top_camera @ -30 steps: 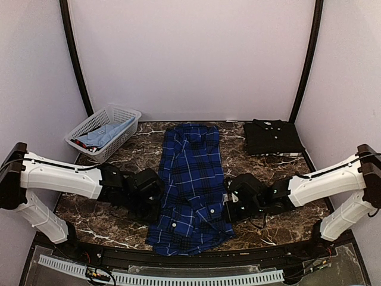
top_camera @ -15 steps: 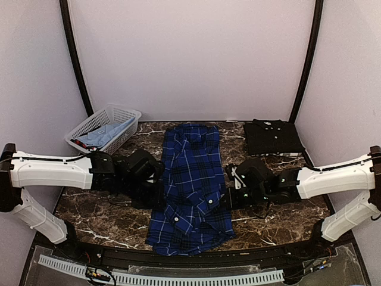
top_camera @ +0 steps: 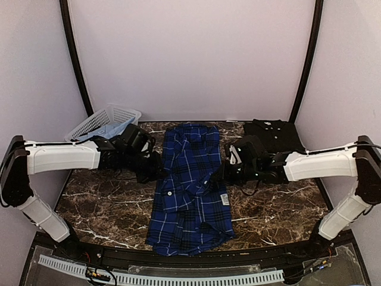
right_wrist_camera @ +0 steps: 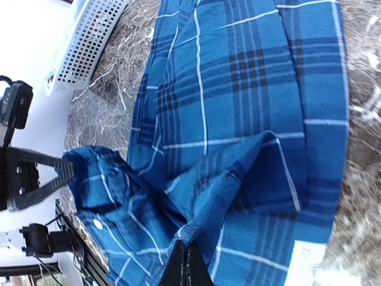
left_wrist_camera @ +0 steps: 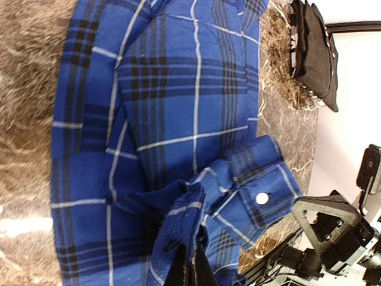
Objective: Fold and stack the long sleeve shirts
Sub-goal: Adjust the 2/3-rectangle-folded shirt at the center of the board.
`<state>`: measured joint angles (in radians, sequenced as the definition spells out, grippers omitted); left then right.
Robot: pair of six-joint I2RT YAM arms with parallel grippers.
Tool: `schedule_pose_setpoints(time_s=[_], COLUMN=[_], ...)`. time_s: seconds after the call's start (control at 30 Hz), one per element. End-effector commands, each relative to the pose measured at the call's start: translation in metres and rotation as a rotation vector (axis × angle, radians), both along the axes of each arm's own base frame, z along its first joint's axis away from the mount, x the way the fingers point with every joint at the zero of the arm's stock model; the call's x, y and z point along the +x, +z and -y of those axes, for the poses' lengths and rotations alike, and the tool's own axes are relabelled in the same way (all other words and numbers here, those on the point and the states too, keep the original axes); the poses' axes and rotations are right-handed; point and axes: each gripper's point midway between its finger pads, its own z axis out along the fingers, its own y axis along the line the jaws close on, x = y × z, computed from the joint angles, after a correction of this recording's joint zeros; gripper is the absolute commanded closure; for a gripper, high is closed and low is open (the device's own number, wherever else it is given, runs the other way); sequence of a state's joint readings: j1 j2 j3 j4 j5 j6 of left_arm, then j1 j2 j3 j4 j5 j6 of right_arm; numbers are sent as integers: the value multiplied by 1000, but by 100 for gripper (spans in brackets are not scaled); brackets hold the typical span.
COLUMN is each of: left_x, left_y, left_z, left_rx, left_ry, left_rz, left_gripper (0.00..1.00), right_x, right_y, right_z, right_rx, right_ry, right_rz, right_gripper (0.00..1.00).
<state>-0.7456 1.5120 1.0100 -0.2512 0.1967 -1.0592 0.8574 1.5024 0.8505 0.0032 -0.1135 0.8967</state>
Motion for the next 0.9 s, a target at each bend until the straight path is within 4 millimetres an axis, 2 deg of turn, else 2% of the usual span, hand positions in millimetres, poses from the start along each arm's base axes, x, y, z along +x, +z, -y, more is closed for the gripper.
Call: schedule_pose_setpoints(time_s=[0.0,0.17,0.27,0.37,0.5,0.6,0.73,0.83,0.87], left_x=[22,23,20,17,10,1,-12,-19,-20], left_y=[23,15,11,14,15,7,1,-4,-3], left_z=[21,20,15,13,7,-1,-6,-6,-6], left_rx=[-100,-104,-111,-126,-131,-128,-141,-141,-143], left_ry=[20,55,81,92,101,110,110,98,94], left_rz=[33,7,-4,-3,-5,-21,-36,-44,-42], left_gripper=[100,100,100,100,100,100,100,100,100], right_x=[31,60,72,81,85,81,68,53,45], right_y=[14,-1,-1,9,25,29,42,45,38], right_z=[-26,-25,-27,-34,-46,-47,-29,-12,-2], right_rx=[96,96,110,133,152,94,26,-41,-82], right_ry=[-23,-105,-128,-114,-46,13,40,54,54], right_rz=[10,-13,3,44,106,136,203,245,242], right_gripper=[100,100,86,73,63,58,46,48,51])
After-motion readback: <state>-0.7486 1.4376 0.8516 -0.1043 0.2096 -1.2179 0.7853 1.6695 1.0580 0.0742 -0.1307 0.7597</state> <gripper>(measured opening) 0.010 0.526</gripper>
